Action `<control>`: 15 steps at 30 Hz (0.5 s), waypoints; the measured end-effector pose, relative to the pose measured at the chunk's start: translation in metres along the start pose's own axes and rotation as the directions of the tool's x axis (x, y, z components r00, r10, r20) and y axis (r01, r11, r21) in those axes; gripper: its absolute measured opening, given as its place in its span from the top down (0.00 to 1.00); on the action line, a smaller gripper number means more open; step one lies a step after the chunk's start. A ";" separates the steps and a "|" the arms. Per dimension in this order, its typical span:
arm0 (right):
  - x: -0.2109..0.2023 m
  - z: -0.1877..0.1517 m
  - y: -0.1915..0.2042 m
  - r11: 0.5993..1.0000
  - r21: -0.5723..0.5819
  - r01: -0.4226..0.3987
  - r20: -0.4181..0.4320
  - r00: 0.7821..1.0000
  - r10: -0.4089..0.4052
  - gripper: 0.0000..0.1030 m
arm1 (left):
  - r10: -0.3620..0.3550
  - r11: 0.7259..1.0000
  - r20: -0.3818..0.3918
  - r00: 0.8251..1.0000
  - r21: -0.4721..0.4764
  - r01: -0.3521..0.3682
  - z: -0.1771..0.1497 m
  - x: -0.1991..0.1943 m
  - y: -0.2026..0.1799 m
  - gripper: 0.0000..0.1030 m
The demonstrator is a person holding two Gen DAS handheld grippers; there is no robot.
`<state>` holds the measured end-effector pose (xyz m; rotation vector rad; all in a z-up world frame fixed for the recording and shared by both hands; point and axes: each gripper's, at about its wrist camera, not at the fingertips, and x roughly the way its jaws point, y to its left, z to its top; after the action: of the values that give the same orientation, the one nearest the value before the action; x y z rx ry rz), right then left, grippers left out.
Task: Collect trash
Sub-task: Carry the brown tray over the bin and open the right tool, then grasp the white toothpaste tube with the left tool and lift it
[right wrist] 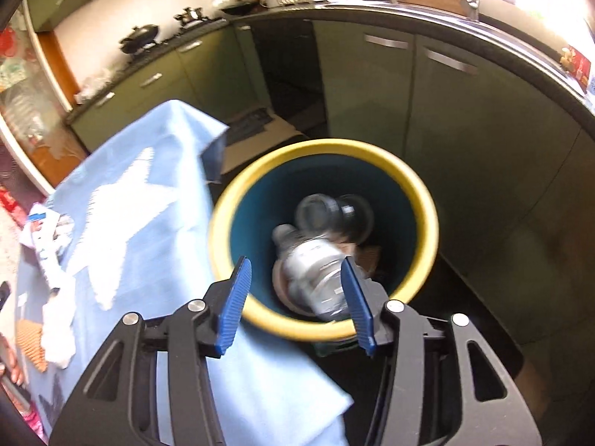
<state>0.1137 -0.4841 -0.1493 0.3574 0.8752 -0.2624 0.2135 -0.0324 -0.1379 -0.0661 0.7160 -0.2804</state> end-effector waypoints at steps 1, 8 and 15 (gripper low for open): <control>0.000 -0.001 0.007 1.000 -0.008 -0.008 0.003 1.000 0.008 0.53 | -0.011 1.000 0.005 1.000 0.005 0.011 0.000 -0.001 -0.002 0.05; -0.012 -0.014 0.032 0.998 -0.055 -0.035 0.051 0.998 0.037 0.51 | -0.109 0.994 -0.094 0.990 -0.004 0.110 0.002 0.007 -0.029 0.05; -0.027 -0.024 0.031 0.998 -0.061 -0.017 0.109 0.994 0.024 0.47 | -0.062 0.998 -0.243 0.968 -0.003 0.063 0.013 0.034 -0.076 0.05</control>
<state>0.0918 -0.4438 -0.1357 0.2934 0.7694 -0.2343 0.2291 -0.1148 -0.1382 -0.0505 0.9581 -0.3544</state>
